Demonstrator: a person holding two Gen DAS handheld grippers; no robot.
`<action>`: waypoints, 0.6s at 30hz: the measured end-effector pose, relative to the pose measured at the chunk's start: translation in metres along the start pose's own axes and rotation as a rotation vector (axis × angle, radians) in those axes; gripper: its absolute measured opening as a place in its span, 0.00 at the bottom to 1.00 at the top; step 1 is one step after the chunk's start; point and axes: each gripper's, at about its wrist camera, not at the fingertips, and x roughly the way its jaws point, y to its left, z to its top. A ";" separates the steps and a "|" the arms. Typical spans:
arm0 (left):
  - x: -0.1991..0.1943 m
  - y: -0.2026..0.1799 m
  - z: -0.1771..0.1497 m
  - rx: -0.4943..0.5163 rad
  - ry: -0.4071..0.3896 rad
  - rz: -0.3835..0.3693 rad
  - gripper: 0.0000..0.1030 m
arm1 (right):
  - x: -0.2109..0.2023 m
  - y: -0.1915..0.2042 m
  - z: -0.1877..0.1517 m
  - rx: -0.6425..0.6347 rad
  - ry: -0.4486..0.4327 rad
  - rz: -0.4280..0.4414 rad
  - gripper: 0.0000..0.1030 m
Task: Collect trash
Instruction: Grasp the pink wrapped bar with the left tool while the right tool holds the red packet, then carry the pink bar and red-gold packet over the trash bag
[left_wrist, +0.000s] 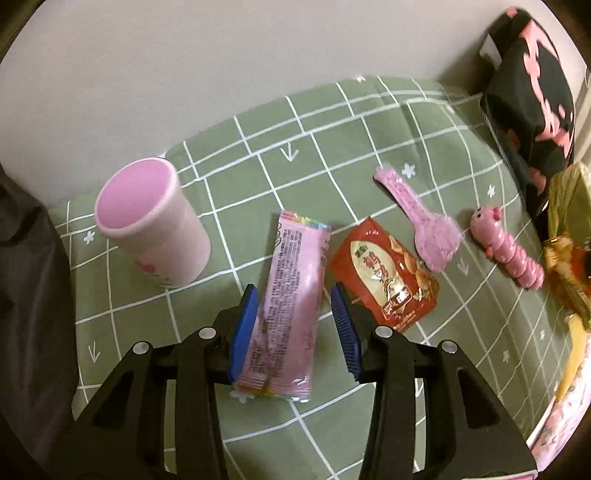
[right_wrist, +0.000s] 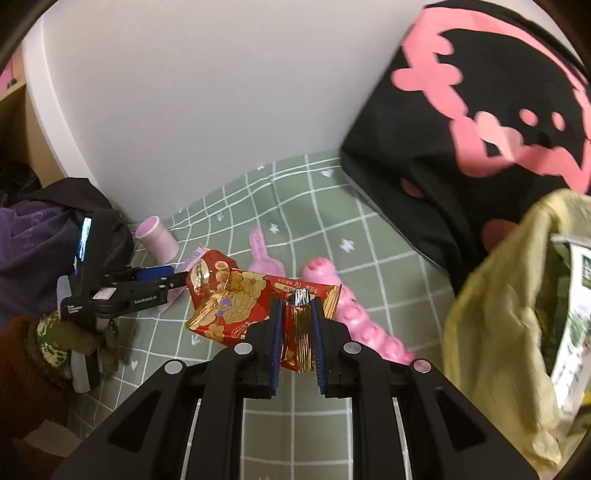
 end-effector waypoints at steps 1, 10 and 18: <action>0.001 -0.002 -0.001 0.004 0.010 0.007 0.28 | -0.005 -0.003 -0.002 0.005 -0.005 -0.007 0.15; -0.053 0.008 0.011 -0.160 -0.072 -0.053 0.14 | -0.047 -0.028 0.006 0.010 -0.079 -0.027 0.15; -0.136 -0.063 0.049 -0.093 -0.261 -0.118 0.14 | -0.090 -0.058 0.021 -0.010 -0.187 -0.052 0.15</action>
